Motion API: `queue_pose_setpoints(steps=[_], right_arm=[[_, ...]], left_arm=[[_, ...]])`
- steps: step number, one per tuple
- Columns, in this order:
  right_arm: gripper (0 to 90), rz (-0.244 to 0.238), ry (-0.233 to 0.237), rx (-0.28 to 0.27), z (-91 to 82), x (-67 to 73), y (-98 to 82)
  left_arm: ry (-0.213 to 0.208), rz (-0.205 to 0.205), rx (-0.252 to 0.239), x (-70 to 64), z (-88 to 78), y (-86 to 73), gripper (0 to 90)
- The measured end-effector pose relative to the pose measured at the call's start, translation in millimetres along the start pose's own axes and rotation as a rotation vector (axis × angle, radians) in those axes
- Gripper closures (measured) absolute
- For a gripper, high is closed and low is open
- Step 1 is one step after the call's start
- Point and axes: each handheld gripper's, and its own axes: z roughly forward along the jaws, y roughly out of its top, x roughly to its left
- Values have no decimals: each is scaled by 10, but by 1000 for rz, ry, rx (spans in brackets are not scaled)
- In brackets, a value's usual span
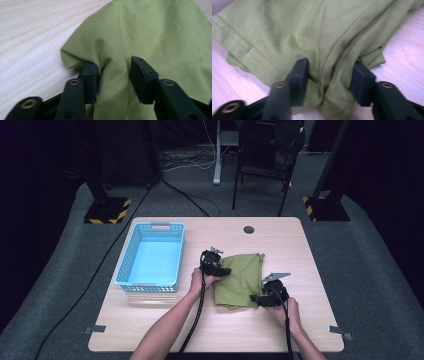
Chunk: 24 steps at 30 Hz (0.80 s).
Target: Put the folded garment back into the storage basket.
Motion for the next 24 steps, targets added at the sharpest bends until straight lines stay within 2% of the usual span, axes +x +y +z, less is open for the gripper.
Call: queue_pose_setpoints(steps=[4,8,17,24], right_arm=[[627,15,16,-19,6,-11,-14],[711,32,40,-31,14,-17,-25],[747,45,33,-58,-3,-16,-36],[750,23,22,-71,-34,29,0]], left_arm=[[-35,-37,-14,19,1,-27,683],[-29,-37,-27,-6,-4,-46,715],[-25,-67,-47,-9,-45,-65,727],[-24,-73,-58,7,-133,-43,728]])
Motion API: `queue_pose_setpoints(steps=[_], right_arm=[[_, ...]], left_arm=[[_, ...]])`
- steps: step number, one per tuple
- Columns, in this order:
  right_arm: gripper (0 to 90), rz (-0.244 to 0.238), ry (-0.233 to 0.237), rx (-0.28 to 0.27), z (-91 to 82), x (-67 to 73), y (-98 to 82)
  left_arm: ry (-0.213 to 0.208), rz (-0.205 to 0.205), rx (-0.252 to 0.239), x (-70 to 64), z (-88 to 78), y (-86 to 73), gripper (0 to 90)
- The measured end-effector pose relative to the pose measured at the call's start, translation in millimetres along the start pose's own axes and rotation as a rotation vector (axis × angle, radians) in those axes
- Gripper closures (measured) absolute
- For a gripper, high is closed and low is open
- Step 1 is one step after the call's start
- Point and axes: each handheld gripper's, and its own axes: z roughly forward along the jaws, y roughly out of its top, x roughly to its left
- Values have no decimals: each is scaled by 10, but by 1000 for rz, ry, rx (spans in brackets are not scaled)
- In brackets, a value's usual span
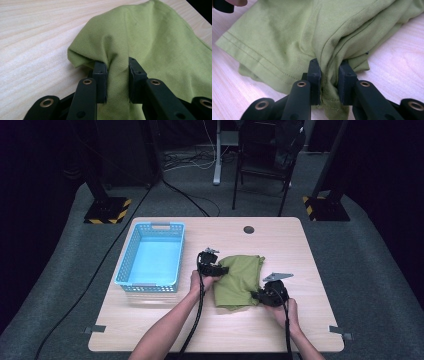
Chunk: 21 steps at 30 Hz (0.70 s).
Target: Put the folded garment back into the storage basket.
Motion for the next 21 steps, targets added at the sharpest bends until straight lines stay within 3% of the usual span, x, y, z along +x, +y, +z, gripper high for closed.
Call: queue_pose_setpoints(steps=[21], right_arm=[[752,-29,17,-50,-119,132,167]], left_arm=[[9,15,-20,7,-248,124,727]])
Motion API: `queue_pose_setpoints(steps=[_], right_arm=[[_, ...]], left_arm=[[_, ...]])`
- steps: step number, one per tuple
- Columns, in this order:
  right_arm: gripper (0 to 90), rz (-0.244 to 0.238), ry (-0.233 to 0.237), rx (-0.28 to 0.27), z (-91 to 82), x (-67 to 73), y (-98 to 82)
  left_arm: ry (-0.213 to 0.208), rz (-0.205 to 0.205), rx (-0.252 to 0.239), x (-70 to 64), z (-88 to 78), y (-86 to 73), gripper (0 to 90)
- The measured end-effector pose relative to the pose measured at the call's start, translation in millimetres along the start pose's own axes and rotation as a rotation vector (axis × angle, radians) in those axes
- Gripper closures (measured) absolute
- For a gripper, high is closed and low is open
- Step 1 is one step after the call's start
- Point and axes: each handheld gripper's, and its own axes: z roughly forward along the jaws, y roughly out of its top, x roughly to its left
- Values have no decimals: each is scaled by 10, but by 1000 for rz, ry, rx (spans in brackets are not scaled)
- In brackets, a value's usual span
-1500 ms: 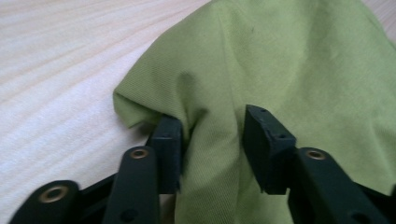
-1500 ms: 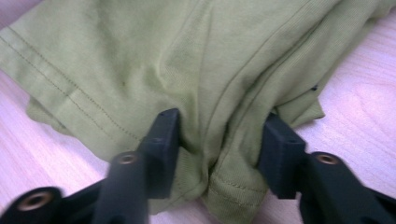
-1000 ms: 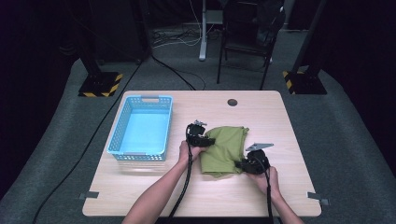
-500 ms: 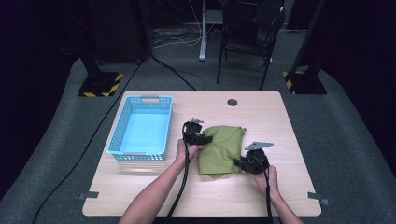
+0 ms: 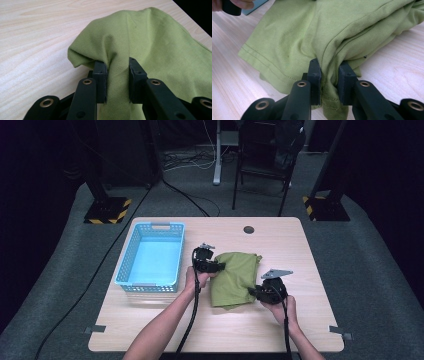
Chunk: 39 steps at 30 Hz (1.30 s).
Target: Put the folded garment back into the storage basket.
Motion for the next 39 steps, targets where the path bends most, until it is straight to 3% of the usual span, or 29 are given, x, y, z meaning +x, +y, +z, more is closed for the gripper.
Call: queue_pose_setpoints(steps=[39], right_arm=[[749,-27,31,-34,3,141,251]], left_arm=[[25,7,-31,90,-336,157,722]])
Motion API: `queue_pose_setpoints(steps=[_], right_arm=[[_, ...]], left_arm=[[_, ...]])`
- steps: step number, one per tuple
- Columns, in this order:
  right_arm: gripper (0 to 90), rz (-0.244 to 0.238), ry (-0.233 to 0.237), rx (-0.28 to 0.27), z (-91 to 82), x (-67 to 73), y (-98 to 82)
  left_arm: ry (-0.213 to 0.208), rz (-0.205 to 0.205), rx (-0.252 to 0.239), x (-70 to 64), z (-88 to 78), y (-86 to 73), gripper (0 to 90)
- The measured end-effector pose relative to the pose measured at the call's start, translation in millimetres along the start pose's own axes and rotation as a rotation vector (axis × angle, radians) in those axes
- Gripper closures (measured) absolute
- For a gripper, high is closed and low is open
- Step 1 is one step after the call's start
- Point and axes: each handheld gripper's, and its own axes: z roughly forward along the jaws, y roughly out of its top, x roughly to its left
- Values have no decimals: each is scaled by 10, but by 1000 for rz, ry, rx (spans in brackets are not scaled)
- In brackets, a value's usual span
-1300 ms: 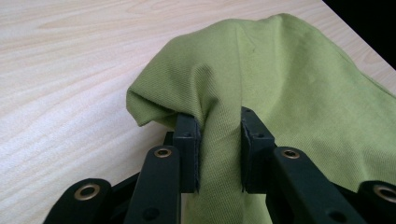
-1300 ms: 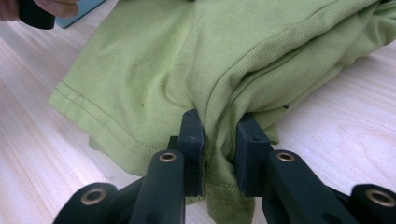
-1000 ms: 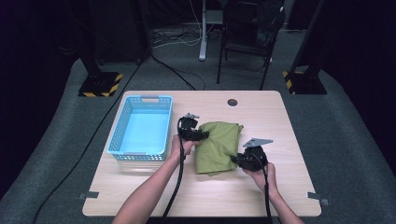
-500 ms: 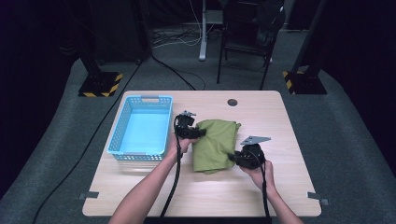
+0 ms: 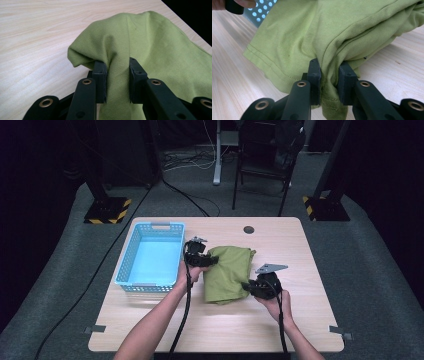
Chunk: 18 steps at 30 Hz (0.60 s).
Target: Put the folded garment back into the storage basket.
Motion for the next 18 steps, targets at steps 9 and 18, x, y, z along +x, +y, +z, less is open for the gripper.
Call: queue_pose_setpoints(steps=[9,18], right_arm=[[749,-11,4,-6,7,34,69],[748,-25,10,-10,20,71,131]], left_arm=[[5,3,-4,31,-66,25,722],[12,6,-8,59,-137,58,721]])
